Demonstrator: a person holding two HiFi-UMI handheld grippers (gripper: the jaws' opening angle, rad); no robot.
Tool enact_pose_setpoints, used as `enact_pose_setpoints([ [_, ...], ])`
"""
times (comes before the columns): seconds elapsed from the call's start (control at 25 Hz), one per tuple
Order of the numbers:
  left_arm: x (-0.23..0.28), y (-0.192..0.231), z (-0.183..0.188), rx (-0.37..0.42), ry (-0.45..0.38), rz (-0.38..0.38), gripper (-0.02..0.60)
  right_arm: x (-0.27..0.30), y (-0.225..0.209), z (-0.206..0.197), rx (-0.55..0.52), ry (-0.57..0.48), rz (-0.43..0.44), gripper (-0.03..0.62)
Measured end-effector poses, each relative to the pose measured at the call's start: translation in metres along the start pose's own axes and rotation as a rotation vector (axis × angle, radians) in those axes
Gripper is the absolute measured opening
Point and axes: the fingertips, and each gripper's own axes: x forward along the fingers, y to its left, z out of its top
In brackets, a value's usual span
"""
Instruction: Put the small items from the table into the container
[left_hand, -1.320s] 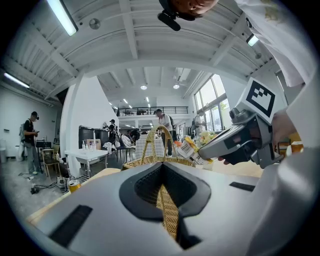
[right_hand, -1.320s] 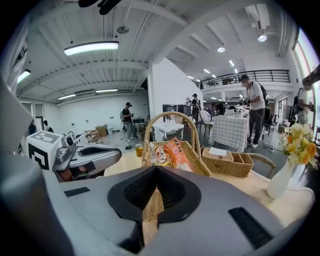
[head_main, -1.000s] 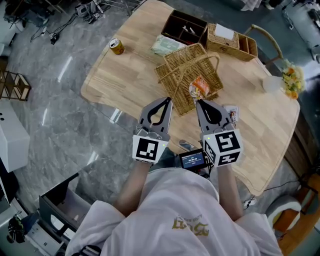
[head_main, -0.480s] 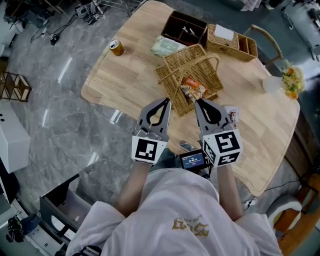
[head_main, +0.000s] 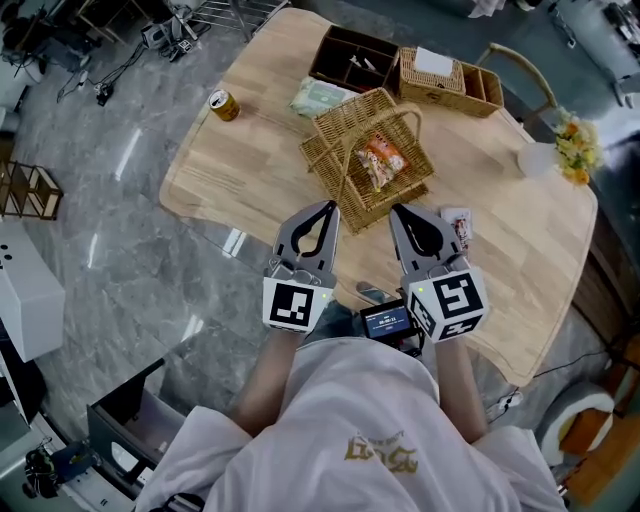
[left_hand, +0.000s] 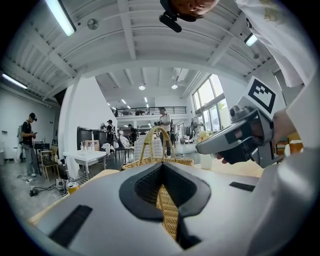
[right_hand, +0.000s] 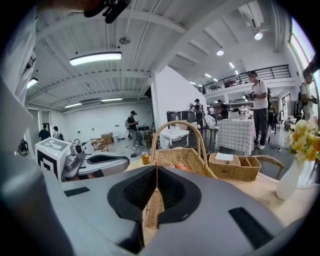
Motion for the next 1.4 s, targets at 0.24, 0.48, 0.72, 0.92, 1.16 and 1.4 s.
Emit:
enact_pose_setpoints([
  [0.24, 0.005, -0.014, 0.010, 0.012, -0.016, -0.026, -0.006, -0.023, -0.010, -0.002, -0.020, -0.032, -0.047, 0.023],
  [0.48, 0.012, -0.036, 0.025, 0.032, -0.042, -0.073, -0.006, -0.052, -0.035, 0.001, -0.014, -0.088, -0.146, 0.023],
  [0.72, 0.022, -0.063, 0.043, 0.044, -0.070, -0.116, -0.006, -0.093, -0.060, 0.013, 0.005, -0.174, -0.238, 0.020],
  [0.92, 0.029, -0.080, 0.066, 0.057, -0.111, -0.147, -0.006, -0.122, -0.082, 0.009, -0.010, -0.192, -0.337, 0.020],
  [1.16, 0.035, -0.099, 0.086, 0.093, -0.144, -0.173, -0.006, -0.143, -0.087, 0.009, -0.081, -0.218, -0.343, 0.020],
  [1.4, 0.039, -0.115, 0.097, 0.067, -0.167, -0.193, -0.006, -0.161, -0.096, 0.012, -0.066, -0.248, -0.366, 0.020],
])
